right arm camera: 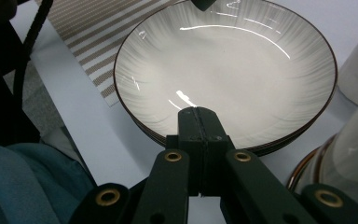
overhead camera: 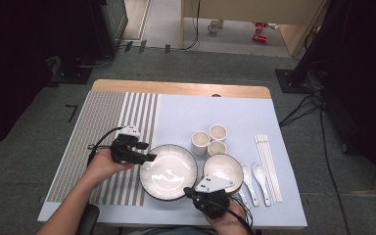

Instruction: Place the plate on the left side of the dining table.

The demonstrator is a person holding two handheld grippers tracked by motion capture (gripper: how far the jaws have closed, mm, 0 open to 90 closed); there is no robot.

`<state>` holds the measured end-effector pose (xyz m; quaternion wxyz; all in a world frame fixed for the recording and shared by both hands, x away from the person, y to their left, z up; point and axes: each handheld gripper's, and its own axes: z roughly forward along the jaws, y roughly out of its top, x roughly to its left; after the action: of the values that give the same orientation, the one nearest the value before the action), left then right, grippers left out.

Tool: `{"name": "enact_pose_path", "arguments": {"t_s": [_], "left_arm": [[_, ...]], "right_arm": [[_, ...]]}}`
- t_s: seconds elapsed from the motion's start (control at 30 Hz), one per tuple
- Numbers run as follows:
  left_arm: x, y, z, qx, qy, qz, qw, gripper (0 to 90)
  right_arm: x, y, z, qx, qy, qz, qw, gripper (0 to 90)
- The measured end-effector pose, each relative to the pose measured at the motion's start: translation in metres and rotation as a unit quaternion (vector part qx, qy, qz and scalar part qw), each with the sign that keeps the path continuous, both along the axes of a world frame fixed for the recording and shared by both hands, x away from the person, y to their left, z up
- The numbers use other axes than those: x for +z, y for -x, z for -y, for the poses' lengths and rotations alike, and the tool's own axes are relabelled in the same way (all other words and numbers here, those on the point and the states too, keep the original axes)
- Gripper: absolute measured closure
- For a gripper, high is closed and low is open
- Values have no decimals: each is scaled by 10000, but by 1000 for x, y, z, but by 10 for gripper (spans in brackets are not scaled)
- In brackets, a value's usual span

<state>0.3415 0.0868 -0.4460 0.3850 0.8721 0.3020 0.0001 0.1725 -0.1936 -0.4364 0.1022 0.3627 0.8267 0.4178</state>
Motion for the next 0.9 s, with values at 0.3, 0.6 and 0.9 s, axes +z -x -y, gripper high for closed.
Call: {"name": "enact_pose_path", "arguments": {"t_s": [0.3,0.6,0.9], "left_arm": [[0,0,-1,6,25,-18,10000,370],[-1,0,0,-20,-7,-40,10000,371],[0,1,0,-70,27,-91,9999,401]], "right_arm": [[-13,-3,-5,-67,215,-123,9997,900],[-15,-3,-7,-194,334,-58,9992,900],[-16,-4,-7,-242,287,-86,9993,900]]}}
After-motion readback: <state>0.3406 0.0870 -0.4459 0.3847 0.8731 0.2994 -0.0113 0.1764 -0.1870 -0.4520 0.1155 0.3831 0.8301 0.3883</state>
